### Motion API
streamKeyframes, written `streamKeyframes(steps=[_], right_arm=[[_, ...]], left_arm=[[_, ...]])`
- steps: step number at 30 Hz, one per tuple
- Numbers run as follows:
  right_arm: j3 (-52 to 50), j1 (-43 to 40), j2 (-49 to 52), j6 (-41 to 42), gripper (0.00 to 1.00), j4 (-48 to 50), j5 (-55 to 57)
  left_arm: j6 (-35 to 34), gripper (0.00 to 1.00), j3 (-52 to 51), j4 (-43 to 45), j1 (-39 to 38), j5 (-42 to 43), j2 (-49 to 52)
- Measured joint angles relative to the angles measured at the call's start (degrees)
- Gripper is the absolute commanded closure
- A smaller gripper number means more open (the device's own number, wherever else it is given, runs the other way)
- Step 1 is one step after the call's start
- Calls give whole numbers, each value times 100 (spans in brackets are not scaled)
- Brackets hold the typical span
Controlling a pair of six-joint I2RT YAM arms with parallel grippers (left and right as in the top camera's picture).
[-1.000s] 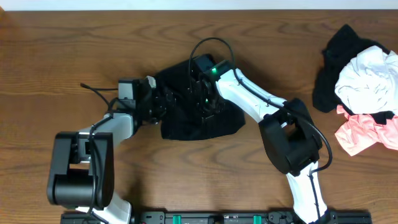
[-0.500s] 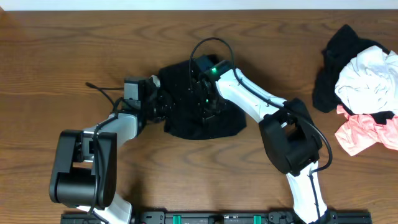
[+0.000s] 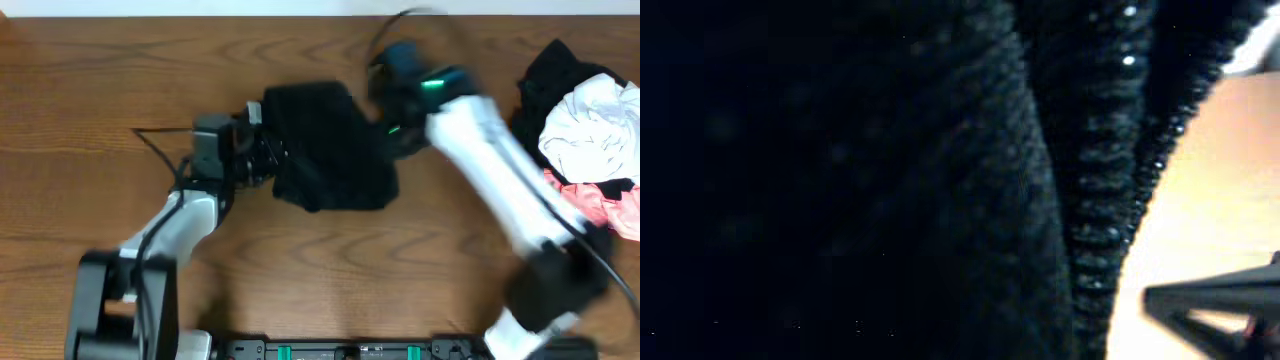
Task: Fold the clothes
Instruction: 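Lift the folded garment with the left gripper and carry it leftward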
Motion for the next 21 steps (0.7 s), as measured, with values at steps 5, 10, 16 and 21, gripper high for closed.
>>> streamKeyframes(steps=[5, 10, 16, 21], right_arm=[[17, -553, -909, 2, 96, -20, 98], [17, -662, -953, 2, 97, -173, 103], [15, -662, -916, 2, 98, -258, 103], [15, -662, -914, 2, 98, -313, 103]], left_arm=[[-439, 94, 2, 522, 212, 7, -505], [-850, 94, 0, 973, 710, 50, -579], [-1182, 94, 4, 1641, 1845, 223, -581], [-1331, 94, 9, 1744, 3069, 387, -581]])
